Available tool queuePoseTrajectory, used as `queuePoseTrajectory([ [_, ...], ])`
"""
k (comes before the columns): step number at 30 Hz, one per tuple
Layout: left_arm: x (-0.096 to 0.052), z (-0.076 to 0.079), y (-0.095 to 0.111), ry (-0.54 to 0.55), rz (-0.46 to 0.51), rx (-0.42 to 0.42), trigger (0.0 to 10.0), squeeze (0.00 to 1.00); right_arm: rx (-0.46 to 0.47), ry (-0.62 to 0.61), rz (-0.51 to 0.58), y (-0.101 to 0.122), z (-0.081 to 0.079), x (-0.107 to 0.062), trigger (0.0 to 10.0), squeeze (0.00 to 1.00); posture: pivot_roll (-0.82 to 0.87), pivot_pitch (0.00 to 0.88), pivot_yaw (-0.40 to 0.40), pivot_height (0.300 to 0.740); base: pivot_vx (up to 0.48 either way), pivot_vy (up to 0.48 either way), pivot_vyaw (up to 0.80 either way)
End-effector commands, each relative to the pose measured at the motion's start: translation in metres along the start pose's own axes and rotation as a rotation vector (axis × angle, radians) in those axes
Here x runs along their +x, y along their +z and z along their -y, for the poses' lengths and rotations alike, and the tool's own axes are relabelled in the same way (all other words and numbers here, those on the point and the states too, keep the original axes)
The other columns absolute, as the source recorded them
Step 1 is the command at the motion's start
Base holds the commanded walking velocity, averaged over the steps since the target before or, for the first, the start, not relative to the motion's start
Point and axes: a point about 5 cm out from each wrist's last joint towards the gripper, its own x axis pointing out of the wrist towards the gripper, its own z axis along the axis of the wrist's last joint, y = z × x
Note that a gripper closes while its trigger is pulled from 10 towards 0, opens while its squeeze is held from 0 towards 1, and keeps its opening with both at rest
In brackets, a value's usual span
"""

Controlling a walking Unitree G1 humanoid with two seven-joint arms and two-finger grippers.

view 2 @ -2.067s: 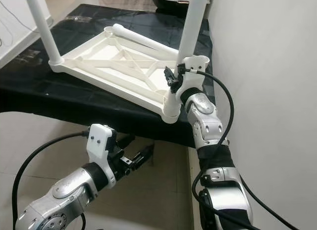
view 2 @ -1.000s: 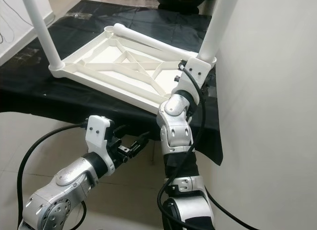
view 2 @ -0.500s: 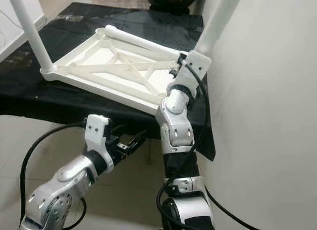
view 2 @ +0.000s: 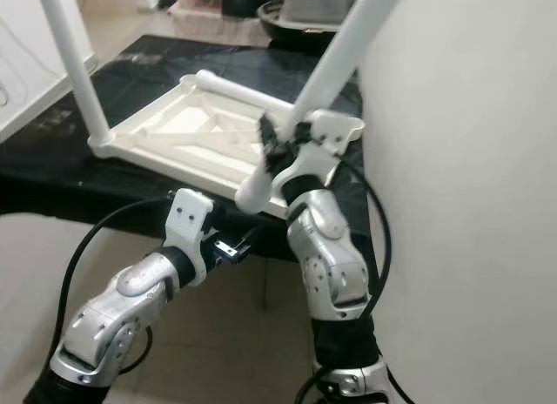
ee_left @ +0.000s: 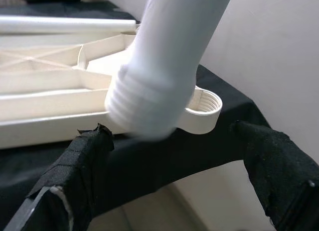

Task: Building children table

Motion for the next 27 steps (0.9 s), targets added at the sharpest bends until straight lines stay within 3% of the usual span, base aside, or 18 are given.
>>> queuePoseTrajectory([
  [1, 0.002, 0.002, -0.002, -0.013, -0.009, 0.042, 10.0, 0.0, 0.007, 0.06, -0.004, 0.001, -0.008, -0.002, 10.0, 0.0, 0.11, 0.0, -0.046, 0.74, 0.0, 0.0, 0.0],
  [2, 0.006, 0.005, -0.002, -0.036, -0.004, 0.101, 10.0, 0.0, -0.001, 0.129, -0.054, -0.009, -0.015, -0.009, 10.0, 0.0, 0.11, 0.0, -0.043, 0.74, 0.0, 0.0, 0.0],
  [14, 0.009, 0.004, -0.006, -0.04, -0.011, 0.118, 10.0, 0.0, 0.025, 0.22, -0.099, -0.016, -0.025, -0.016, 10.0, 0.0, 0.11, 0.0, -0.043, 0.74, 0.0, 0.0, 0.0],
  [27, 0.006, 0.008, -0.032, -0.068, -0.122, 0.152, 10.0, 0.0, 0.048, 0.261, -0.098, -0.011, -0.024, -0.021, 10.0, 0.0, 0.11, 0.0, -0.043, 0.74, 0.0, 0.0, 0.0],
])
